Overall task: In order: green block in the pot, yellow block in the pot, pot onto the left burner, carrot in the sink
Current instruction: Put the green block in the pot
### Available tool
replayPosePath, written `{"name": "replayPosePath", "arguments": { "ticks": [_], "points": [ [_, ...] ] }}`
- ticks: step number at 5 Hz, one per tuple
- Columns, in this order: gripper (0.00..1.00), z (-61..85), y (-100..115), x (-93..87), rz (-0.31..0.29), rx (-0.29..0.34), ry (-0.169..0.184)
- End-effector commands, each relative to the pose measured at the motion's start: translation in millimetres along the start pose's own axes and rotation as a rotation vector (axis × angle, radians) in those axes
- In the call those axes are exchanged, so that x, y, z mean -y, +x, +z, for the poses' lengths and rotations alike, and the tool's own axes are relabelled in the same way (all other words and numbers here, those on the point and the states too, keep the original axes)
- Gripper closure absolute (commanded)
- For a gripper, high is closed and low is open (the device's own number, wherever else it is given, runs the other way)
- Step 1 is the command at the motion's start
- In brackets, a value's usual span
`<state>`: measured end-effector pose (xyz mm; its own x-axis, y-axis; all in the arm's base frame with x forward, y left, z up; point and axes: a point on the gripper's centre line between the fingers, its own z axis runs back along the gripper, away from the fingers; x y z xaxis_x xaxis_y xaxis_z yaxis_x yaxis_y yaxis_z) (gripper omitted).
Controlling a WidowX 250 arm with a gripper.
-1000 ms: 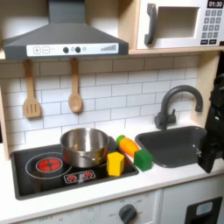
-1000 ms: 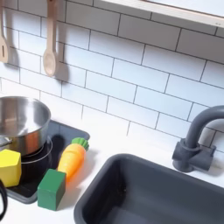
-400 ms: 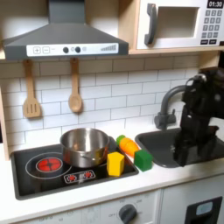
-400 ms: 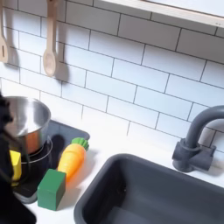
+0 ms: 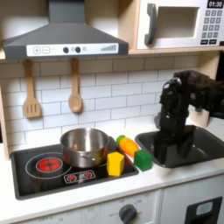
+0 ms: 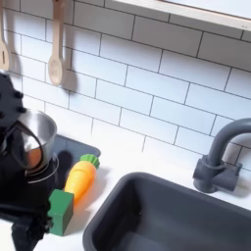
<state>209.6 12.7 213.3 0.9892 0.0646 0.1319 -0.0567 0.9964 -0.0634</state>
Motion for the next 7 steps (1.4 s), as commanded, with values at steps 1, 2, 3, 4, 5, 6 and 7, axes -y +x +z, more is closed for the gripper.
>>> {"name": "replayPosePath", "arguments": {
  "ticks": [1, 2, 3, 4, 5, 6, 7],
  "points": [
    [0.00, -25.8, 31.8, 8.2, 0.023, -0.005, 0.008],
    [0.00, -38.8, 39.7, 13.1, 0.022, -0.026, 0.021],
    [0.00, -50.5, 47.8, 12.3, 0.035, -0.035, 0.049],
    [0.00, -57.3, 58.1, 10.7, 0.059, -0.042, 0.062],
    [0.00, -60.2, 66.7, 10.8, 0.073, -0.045, 0.068],
    [0.00, -62.6, 68.9, 8.1, 0.080, -0.052, 0.071],
    [0.00, -68.9, 70.1, 4.8, 0.082, -0.064, 0.070]
  ]
}}
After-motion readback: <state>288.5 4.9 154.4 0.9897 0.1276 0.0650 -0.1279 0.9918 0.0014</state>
